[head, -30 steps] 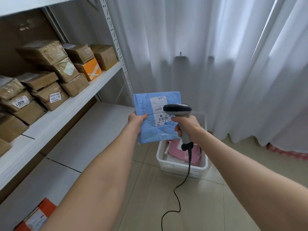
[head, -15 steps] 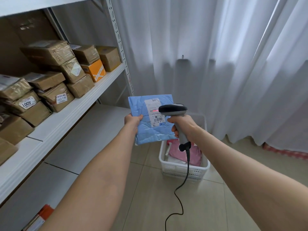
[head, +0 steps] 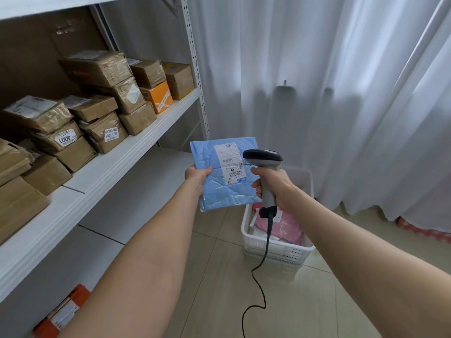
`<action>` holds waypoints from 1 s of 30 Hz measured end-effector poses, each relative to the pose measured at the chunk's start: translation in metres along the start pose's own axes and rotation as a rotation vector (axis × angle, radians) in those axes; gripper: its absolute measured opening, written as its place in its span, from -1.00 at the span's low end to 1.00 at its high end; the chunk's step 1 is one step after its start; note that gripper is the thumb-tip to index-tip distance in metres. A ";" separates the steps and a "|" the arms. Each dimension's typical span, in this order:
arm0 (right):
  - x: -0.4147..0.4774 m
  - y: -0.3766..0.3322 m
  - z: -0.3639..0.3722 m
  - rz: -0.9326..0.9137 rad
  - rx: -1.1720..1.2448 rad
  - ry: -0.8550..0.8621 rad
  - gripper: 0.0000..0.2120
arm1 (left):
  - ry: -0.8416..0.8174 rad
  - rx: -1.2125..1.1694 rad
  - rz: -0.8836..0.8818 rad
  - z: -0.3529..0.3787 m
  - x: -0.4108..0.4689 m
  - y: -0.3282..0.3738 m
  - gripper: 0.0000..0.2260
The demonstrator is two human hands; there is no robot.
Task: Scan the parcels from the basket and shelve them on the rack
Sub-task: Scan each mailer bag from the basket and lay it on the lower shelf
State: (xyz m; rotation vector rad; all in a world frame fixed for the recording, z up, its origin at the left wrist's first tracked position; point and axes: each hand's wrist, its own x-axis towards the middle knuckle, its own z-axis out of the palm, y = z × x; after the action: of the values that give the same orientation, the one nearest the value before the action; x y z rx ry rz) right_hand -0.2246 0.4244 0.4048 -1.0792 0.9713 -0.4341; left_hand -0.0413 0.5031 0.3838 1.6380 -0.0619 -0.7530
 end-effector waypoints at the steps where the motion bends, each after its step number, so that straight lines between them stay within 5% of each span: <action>1: 0.002 0.002 0.003 0.011 0.033 0.001 -0.91 | 0.000 0.004 -0.007 -0.006 0.000 0.000 -0.78; 10: 0.022 0.035 0.036 0.117 -0.010 0.088 -0.79 | 0.102 -0.010 -0.041 -0.080 0.006 -0.018 -0.75; 22: 0.026 0.132 0.137 0.430 -0.026 -0.183 -0.78 | 0.551 0.008 -0.063 -0.195 0.018 -0.105 -0.80; 25: 0.026 0.161 0.164 0.501 -0.030 -0.264 -0.74 | 0.623 -0.022 -0.103 -0.220 0.015 -0.131 -0.94; 30: 0.021 0.209 0.208 0.623 -0.086 -0.399 -0.76 | 0.705 -0.117 -0.158 -0.258 0.010 -0.169 -0.90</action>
State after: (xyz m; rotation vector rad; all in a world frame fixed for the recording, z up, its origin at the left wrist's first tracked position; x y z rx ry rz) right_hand -0.0707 0.6140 0.2381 -0.8372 0.9133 0.3245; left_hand 0.0337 0.7608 0.2318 1.7239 0.6073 -0.2542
